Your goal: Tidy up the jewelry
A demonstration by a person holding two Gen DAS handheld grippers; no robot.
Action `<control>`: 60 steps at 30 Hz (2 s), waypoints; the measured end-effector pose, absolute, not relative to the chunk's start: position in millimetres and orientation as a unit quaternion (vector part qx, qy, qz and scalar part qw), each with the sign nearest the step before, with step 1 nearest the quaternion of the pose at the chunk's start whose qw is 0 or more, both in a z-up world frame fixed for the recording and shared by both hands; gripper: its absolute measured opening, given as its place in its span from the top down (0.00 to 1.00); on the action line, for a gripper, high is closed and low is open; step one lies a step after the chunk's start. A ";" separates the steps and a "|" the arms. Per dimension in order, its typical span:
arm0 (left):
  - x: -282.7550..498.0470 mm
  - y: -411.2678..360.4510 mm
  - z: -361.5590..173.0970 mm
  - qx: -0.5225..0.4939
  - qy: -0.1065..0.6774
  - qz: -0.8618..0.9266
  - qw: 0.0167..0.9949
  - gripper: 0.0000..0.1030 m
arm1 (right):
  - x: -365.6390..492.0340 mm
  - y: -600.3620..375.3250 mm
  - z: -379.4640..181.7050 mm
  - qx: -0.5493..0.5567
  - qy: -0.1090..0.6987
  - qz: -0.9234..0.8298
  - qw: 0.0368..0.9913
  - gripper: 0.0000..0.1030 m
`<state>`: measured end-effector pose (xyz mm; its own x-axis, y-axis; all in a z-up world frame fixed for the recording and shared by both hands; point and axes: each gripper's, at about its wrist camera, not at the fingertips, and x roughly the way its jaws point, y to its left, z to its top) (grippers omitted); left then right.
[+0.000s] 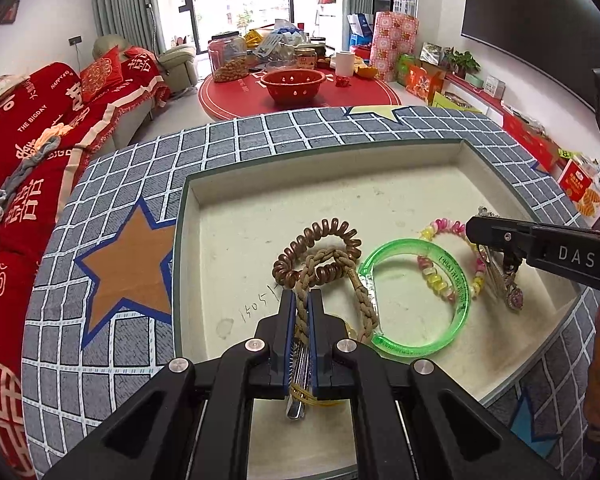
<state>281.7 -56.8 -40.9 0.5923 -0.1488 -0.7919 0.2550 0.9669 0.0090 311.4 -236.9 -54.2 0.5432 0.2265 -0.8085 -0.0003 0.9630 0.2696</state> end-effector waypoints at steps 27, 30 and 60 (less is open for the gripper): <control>271.7 -64.1 -28.9 0.090 0.419 -0.093 0.899 0.82 | 305.5 -246.4 -38.3 0.179 0.451 0.101 0.868 0.39; 269.5 -64.1 -24.6 0.092 0.414 -0.092 0.901 0.82 | 300.3 -250.1 -30.9 0.184 0.442 0.097 0.873 0.39; 260.3 -42.4 2.4 0.058 0.382 -0.066 0.920 0.00 | 258.8 -260.2 -13.2 0.121 0.450 0.032 0.884 0.34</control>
<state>260.3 -42.4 2.4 0.6997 -0.0773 -0.7102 0.1653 0.9847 0.0557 258.8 -260.2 -13.2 0.5927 0.1658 -0.7881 0.0525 0.9685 0.2433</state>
